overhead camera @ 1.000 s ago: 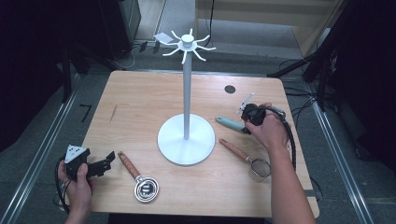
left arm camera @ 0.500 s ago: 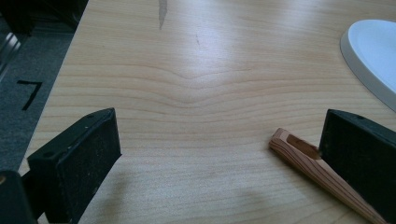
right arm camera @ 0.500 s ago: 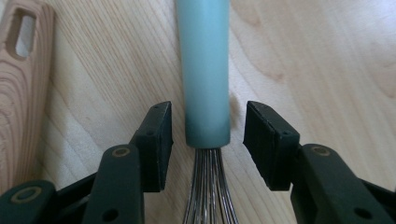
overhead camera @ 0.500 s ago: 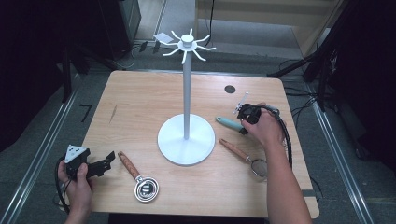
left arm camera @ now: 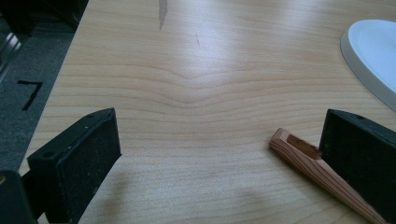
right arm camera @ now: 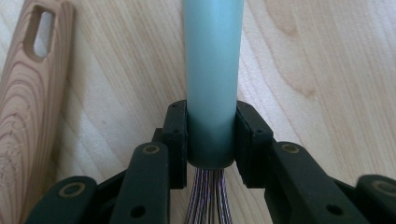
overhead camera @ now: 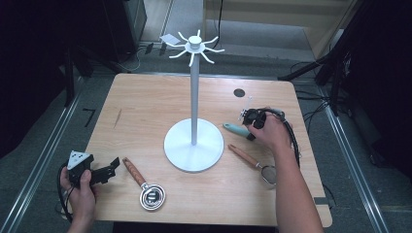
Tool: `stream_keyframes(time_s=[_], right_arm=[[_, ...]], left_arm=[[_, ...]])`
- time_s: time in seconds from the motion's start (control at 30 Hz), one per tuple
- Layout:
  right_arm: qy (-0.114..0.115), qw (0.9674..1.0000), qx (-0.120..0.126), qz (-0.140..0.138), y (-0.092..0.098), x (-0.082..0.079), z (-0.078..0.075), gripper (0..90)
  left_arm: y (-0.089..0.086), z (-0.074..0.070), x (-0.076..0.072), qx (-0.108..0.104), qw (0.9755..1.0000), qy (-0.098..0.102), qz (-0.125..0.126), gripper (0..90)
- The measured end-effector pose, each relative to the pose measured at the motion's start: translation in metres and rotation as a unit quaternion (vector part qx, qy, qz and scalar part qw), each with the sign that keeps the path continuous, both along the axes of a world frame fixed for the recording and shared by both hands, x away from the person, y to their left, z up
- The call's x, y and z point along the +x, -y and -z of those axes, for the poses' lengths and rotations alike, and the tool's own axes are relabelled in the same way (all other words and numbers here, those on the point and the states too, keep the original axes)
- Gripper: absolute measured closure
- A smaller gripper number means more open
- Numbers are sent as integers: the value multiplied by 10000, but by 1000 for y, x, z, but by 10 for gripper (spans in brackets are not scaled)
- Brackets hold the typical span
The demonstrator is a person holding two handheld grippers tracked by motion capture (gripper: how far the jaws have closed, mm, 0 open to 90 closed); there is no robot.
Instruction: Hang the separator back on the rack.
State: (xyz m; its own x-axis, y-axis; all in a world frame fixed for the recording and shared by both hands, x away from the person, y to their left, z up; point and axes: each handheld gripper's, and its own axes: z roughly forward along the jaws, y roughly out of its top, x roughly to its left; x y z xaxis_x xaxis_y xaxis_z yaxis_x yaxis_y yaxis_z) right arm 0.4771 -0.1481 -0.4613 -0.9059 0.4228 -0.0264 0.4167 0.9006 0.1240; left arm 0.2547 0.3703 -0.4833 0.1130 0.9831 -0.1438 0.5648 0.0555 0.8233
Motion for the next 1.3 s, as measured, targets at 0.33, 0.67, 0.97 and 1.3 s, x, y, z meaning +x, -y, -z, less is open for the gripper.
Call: stream_keyframes(time_s=[0.33,0.67,0.97,1.3], right_arm=[[-38,10000,-48,43,-2,1,0,692],[57,9994,-329,-42,-10,-3,-1,708],[562,9976,206,344,4,-9,-15,708],[1232,9880,784,504,17,-24,-38,708]], left_arm=[[0,0,0,4,10000,-1,-7,0],[0,0,0,-2,10000,-8,-4,0],[0,0,0,7,10000,-7,-9,0],[0,0,0,15,10000,-3,-23,0]])
